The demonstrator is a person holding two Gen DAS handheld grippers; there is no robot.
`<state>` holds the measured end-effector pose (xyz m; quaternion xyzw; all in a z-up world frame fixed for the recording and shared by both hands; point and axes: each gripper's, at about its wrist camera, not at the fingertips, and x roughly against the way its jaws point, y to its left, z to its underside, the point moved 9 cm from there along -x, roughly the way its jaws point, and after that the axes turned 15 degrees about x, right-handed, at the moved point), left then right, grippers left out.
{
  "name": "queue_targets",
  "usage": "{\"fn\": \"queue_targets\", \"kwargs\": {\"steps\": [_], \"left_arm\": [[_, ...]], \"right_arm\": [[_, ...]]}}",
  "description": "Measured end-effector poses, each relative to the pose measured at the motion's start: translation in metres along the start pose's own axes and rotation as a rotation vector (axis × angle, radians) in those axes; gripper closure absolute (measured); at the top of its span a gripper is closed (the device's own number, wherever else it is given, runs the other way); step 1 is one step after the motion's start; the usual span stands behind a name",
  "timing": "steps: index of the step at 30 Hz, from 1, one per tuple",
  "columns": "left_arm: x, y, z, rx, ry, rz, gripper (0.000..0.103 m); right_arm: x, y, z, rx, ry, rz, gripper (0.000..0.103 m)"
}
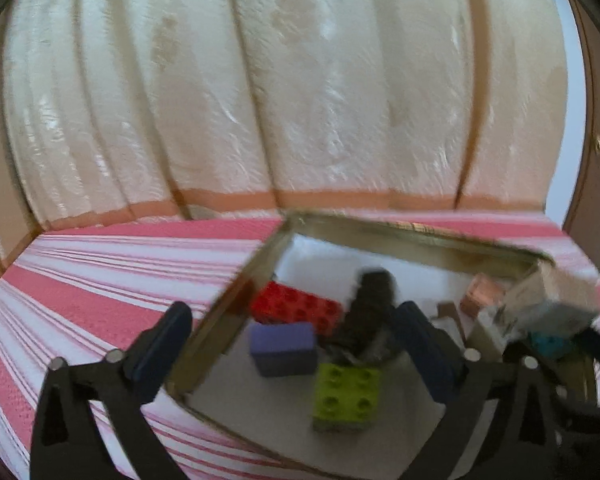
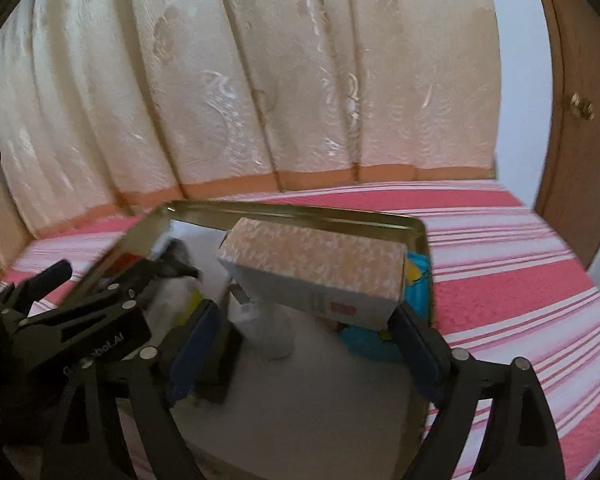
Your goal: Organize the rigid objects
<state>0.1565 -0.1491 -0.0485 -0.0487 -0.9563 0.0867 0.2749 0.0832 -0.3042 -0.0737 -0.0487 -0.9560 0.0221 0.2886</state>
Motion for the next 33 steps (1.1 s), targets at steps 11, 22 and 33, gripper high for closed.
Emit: {"fn": "queue_targets", "kwargs": {"steps": [11, 22, 33], "left_arm": [[0.019, 0.017, -0.006, -0.017, -0.078, -0.02, 0.0], [0.038, 0.013, 0.003, -0.079, -0.121, 0.005, 0.0], [0.057, 0.015, 0.005, -0.049, -0.146, 0.066, 0.0]], "right_arm": [[0.009, 0.028, -0.005, -0.06, -0.055, -0.25, 0.008], [0.051, -0.005, -0.016, -0.051, -0.244, 0.064, 0.008], [0.082, -0.01, -0.012, -0.006, -0.294, 0.303, 0.008]]}}
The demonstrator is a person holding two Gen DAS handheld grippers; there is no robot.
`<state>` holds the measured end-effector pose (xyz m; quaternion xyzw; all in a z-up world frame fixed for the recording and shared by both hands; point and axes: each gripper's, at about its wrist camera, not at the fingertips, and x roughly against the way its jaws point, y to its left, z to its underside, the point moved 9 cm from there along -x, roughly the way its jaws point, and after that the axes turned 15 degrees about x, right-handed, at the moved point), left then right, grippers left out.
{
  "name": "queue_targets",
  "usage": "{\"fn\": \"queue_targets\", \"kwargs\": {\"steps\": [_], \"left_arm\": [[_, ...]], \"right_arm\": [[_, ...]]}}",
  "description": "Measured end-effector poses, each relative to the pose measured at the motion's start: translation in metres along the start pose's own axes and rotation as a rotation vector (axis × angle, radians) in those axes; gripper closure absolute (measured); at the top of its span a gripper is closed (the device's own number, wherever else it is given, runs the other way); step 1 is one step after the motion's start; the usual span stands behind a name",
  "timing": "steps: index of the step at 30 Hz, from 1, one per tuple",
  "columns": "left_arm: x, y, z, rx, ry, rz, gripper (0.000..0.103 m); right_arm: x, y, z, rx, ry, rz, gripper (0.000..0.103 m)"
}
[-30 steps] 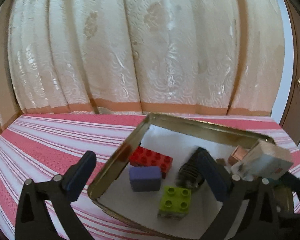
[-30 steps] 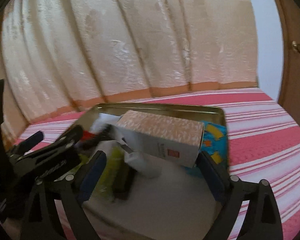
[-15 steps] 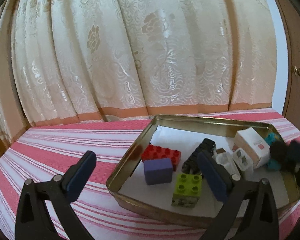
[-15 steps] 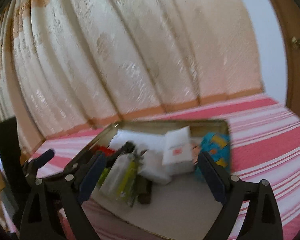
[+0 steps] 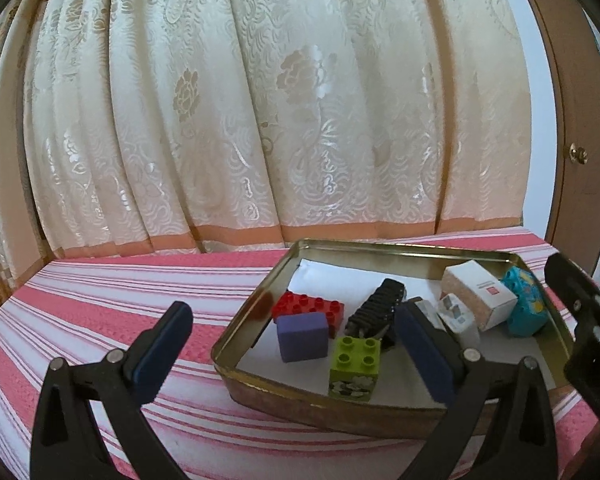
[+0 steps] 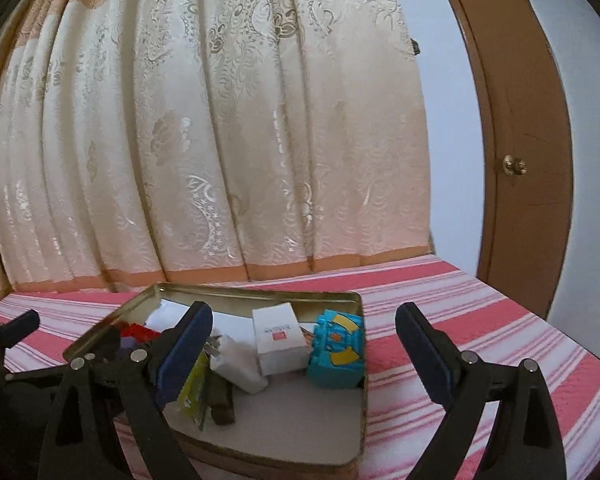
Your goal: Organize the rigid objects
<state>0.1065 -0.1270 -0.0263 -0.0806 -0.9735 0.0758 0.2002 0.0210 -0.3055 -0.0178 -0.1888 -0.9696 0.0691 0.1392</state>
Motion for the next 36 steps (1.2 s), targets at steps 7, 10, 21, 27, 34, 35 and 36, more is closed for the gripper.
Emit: {"fn": "queue_targets", "kwargs": {"steps": [7, 10, 21, 27, 34, 35, 36], "left_arm": [[0.006, 0.001, 0.001, 0.012, 0.005, 0.019, 0.0], [0.01, 0.001, 0.002, 0.016, 0.001, 0.032, 0.0], [0.028, -0.003, 0.004, -0.009, -0.02, 0.071, 0.0], [0.031, -0.002, 0.004, -0.008, -0.028, 0.074, 0.0], [0.032, -0.003, 0.005, -0.007, -0.032, 0.076, 0.0], [0.032, -0.003, 0.004, -0.007, -0.033, 0.074, 0.0], [0.032, -0.003, 0.004, -0.008, -0.035, 0.074, 0.0]], "right_arm": [[0.022, -0.011, 0.002, -0.052, -0.033, 0.051, 0.008], [0.029, -0.014, 0.002, -0.074, -0.046, 0.067, 0.008], [0.047, -0.007, -0.001, -0.062, -0.097, 0.056, 0.007], [0.051, -0.007, -0.004, -0.055, -0.115, 0.071, 0.007], [0.052, -0.005, -0.005, -0.04, -0.119, 0.073, 0.007], [0.052, -0.004, -0.005, -0.038, -0.119, 0.074, 0.007], [0.053, -0.004, -0.005, -0.037, -0.122, 0.077, 0.007]]}}
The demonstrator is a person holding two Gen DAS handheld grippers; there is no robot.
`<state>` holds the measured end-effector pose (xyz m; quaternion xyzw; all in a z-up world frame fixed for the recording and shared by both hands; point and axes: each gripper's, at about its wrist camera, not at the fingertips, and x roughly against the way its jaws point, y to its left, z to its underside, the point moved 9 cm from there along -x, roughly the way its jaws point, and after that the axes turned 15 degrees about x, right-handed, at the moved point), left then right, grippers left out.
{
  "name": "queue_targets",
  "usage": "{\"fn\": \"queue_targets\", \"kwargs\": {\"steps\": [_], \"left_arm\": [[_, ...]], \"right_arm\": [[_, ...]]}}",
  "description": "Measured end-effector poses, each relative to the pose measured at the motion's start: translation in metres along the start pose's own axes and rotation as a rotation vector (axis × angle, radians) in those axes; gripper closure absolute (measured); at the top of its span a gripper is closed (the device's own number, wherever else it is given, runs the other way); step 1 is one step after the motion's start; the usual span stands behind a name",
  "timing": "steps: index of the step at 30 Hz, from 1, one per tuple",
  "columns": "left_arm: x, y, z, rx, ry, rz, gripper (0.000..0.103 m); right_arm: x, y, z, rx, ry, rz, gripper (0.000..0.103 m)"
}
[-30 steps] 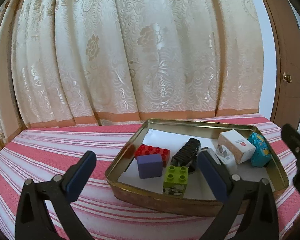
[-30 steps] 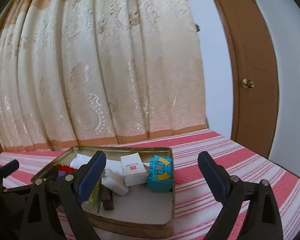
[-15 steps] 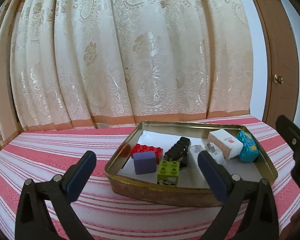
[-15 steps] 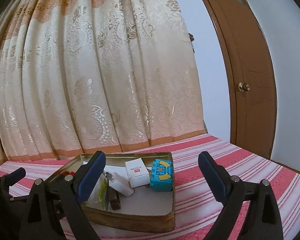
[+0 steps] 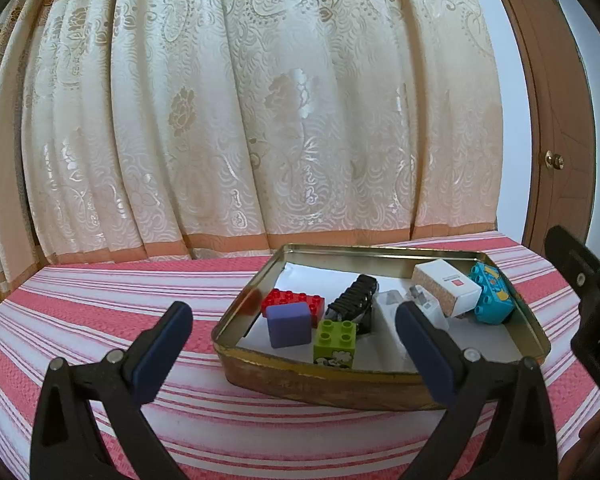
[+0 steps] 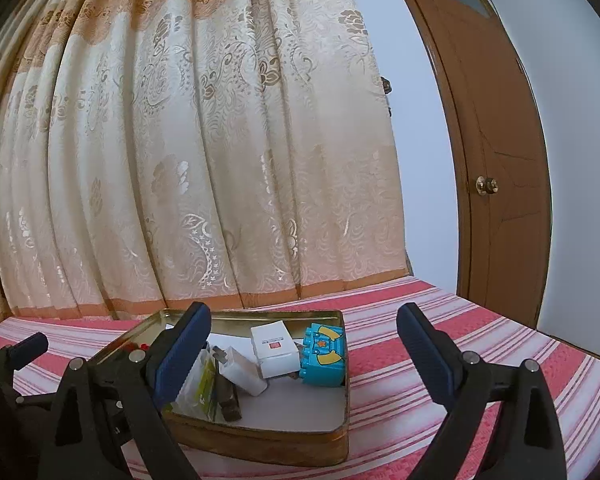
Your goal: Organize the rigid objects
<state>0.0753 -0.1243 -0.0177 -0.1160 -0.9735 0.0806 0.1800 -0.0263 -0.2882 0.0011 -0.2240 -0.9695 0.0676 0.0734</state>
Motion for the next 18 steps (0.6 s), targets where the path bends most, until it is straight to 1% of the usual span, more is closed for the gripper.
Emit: {"fn": "queue_targets", "kwargs": {"steps": [8, 18], "left_arm": [[0.004, -0.002, 0.0, -0.005, -0.01, 0.009, 0.0], [0.004, -0.001, 0.0, -0.007, -0.009, 0.0, 0.0]], "right_arm": [[0.004, -0.001, -0.002, 0.003, -0.019, 0.01, 0.007], [0.01, -0.002, -0.005, 0.014, -0.044, 0.029, 0.007]]}}
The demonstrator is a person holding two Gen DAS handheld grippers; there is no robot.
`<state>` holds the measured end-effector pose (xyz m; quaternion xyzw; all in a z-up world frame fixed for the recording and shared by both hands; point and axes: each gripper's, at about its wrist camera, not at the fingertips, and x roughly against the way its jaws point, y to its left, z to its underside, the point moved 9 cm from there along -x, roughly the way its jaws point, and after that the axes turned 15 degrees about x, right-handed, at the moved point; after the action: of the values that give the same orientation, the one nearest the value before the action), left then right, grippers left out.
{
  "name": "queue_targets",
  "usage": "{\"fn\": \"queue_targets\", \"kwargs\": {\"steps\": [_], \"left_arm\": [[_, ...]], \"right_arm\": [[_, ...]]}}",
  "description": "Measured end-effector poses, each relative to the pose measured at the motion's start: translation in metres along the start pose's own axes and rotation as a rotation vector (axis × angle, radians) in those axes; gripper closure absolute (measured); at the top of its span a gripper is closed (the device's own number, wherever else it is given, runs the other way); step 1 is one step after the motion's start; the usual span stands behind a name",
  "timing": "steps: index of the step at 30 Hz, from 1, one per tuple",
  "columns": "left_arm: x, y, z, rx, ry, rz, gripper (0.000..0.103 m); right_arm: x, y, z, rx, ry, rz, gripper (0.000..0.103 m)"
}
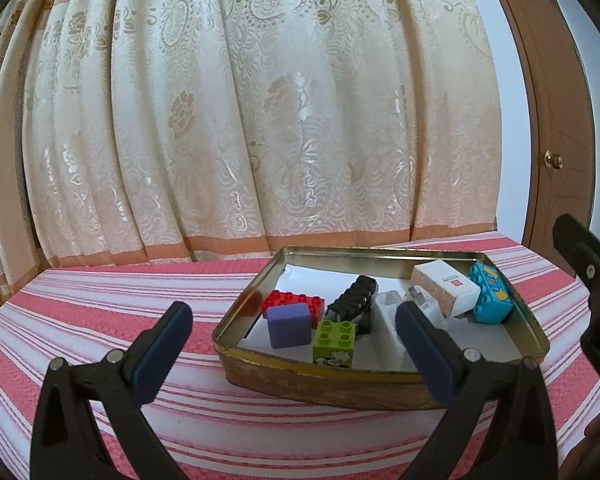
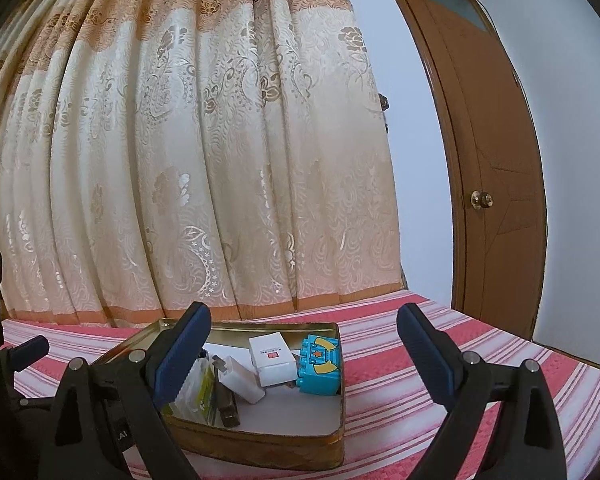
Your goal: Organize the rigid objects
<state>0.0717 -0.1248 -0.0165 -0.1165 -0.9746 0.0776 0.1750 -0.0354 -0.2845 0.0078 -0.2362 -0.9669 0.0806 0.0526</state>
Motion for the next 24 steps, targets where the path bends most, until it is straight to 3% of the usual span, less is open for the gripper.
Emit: {"fn": "queue_targets", "kwargs": {"steps": [24], "left_arm": [[-0.0052, 0.0001, 0.003, -0.008, 0.026, -0.023, 0.0]], "right_arm": [[-0.0026, -0.0011, 0.0011, 0.003, 0.015, 0.0, 0.007]]}}
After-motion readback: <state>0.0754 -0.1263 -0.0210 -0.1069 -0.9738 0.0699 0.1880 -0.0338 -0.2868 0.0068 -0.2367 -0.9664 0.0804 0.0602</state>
